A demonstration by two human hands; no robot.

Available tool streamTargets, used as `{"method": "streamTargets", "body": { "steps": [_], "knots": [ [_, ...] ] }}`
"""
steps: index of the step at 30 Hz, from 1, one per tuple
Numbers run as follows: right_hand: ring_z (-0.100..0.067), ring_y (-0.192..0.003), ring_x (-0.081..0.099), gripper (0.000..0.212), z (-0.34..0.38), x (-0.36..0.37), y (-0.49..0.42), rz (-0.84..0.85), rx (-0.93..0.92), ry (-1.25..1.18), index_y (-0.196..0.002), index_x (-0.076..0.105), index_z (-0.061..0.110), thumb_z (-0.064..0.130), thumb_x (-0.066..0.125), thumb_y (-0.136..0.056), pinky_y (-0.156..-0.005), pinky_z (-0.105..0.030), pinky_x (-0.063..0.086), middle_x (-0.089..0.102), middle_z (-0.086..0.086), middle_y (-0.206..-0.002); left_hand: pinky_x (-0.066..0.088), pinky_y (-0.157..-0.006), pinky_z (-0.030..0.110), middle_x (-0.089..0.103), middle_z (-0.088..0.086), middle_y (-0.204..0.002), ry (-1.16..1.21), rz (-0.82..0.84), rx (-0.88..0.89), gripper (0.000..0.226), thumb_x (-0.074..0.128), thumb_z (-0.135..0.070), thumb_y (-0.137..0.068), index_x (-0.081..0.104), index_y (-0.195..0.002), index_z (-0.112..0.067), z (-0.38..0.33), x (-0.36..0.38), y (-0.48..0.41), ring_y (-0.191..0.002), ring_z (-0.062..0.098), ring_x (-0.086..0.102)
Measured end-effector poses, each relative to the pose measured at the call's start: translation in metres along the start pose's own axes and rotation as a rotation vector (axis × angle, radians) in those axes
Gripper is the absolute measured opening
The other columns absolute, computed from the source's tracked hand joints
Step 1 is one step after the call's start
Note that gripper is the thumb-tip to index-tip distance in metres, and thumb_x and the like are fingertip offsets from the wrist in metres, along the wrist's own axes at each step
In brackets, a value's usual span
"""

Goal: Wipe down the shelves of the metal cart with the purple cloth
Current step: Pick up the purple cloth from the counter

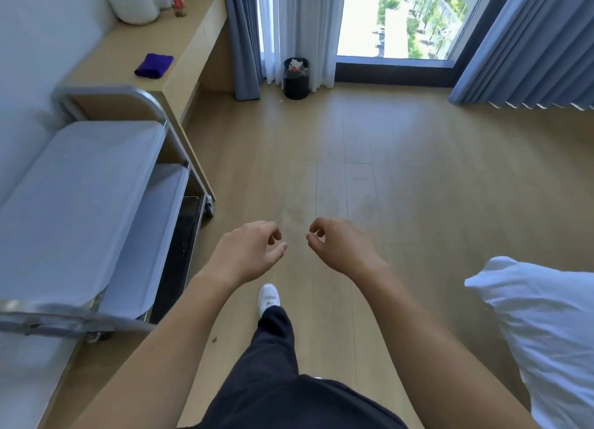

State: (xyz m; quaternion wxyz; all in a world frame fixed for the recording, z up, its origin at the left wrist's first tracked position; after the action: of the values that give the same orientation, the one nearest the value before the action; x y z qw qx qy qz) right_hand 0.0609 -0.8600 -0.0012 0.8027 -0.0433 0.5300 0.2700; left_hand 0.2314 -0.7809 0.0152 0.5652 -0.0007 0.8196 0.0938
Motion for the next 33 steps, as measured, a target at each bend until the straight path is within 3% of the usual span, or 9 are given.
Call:
{"method": "streamTargets", "body": {
  "steps": [12,16,20,23,28,33],
  "knots": [
    [-0.013,-0.086,0.064,0.027,0.032,-0.045,-0.241,0.107,-0.020,0.044,-0.104,0.065,0.025,0.042,0.048,-0.093,-0.077,-0.037,0.056,0.069,0.008,-0.098,0.055,-0.077,0.038,0.063,-0.015,-0.093,0.062,0.059,0.044,0.023,0.052,-0.050,-0.091,0.060,-0.095,-0.029,0.087,-0.055,-0.231,-0.082,0.008,0.061],
    [-0.010,-0.080,0.064,0.020,0.045,-0.067,-0.296,-0.045,-0.042,-0.076,-0.099,0.067,0.025,0.035,0.050,-0.094,-0.073,-0.034,0.055,0.070,0.011,-0.091,0.055,-0.075,0.038,0.063,-0.014,-0.089,0.080,0.064,0.054,0.023,0.053,-0.049,-0.091,0.060,-0.090,-0.028,0.106,-0.081,-0.284,-0.079,0.009,0.061],
    [-0.008,-0.079,0.064,0.019,0.041,-0.074,-0.334,-0.063,-0.052,-0.111,-0.099,0.067,0.024,0.034,0.051,-0.094,-0.072,-0.032,0.054,0.070,0.012,-0.089,0.053,-0.072,0.036,0.061,-0.012,-0.081,0.183,0.027,0.036,0.023,0.054,-0.047,-0.092,0.059,-0.083,-0.025,0.114,-0.094,-0.323,-0.077,0.008,0.060],
    [-0.009,-0.079,0.063,0.019,0.029,-0.082,-0.372,-0.042,-0.078,-0.050,-0.099,0.066,0.025,0.034,0.049,-0.096,-0.070,-0.033,0.054,0.067,0.014,-0.089,0.052,-0.073,0.036,0.062,-0.009,-0.087,-0.015,-0.022,0.082,0.023,0.050,-0.044,-0.094,0.059,-0.089,-0.024,0.119,-0.095,-0.360,-0.081,0.013,0.061],
    [-0.014,-0.093,0.059,0.026,0.000,-0.103,-0.460,-0.003,-0.185,0.226,-0.106,0.064,0.027,0.039,0.043,-0.097,-0.070,-0.033,0.053,0.064,0.008,-0.100,0.051,-0.064,0.035,0.061,-0.005,-0.078,-0.284,-0.105,0.196,0.025,0.047,-0.042,-0.093,0.058,-0.083,-0.022,0.121,-0.089,-0.448,-0.070,0.018,0.061],
    [-0.020,-0.118,0.046,0.029,-0.023,-0.127,-0.561,-0.012,-0.224,0.235,-0.120,0.060,0.024,0.035,0.049,-0.096,-0.088,-0.034,0.048,0.054,0.005,-0.127,0.047,-0.059,0.034,0.060,-0.005,-0.077,-0.266,-0.220,0.055,0.019,0.054,-0.035,-0.089,0.059,-0.079,-0.020,0.129,-0.097,-0.541,-0.068,0.019,0.057]
  ]
}}
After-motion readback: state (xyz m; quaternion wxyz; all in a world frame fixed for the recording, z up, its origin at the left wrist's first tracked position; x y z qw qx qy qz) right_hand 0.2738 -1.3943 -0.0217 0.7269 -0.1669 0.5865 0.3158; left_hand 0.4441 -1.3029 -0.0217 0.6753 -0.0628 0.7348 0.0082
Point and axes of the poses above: each hand's wrist, its own y-axis away from the middle knuckle, its own x-axis out of the palm, z = x × y, the point moved 2 cm from there along -y, towards the middle knuckle
